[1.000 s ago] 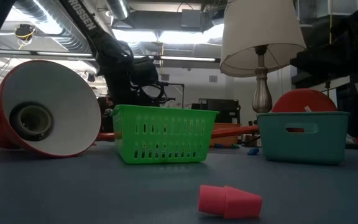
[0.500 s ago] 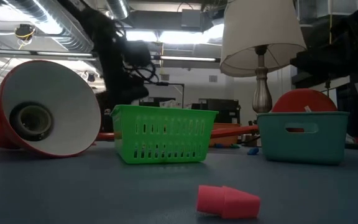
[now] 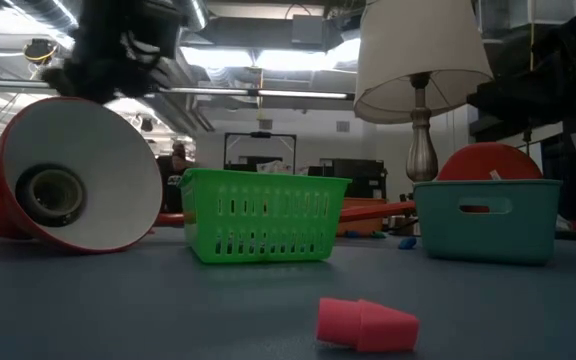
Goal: Sort crayons
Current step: Put the brown crayon into the red bin, then put the gray crayon into the orange bin
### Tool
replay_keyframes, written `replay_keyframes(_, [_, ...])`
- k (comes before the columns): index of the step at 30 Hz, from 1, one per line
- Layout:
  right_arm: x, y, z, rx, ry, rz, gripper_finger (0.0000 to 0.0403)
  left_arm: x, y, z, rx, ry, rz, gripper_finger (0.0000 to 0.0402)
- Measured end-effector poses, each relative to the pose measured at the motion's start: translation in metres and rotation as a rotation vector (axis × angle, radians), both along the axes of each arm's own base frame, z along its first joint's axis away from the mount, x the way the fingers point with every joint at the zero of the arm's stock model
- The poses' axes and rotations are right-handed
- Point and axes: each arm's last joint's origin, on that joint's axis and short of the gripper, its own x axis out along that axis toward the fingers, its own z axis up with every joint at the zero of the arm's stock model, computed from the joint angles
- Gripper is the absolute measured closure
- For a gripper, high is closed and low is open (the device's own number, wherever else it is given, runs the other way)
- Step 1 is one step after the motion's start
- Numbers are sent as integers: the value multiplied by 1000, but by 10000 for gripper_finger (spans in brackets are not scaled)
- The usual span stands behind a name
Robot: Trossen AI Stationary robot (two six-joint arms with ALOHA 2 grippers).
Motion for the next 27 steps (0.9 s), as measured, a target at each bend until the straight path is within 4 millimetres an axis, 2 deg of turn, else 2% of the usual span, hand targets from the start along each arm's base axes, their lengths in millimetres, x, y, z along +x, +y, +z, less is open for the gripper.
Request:
replay_keyframes(5, [0,0,0,0,0,1,274,-13,-22,-5,10,60,53,396])
replay_keyframes(11, [0,0,0,0,0,1,274,-17,-33,-23,9,128,17,395])
replay_keyframes(20, [0,0,0,0,0,2,274,-22,-34,-34,27,169,10,341])
replay_keyframes(27, [0,0,0,0,0,2,274,-12,-26,-36,119,77,-26,316])
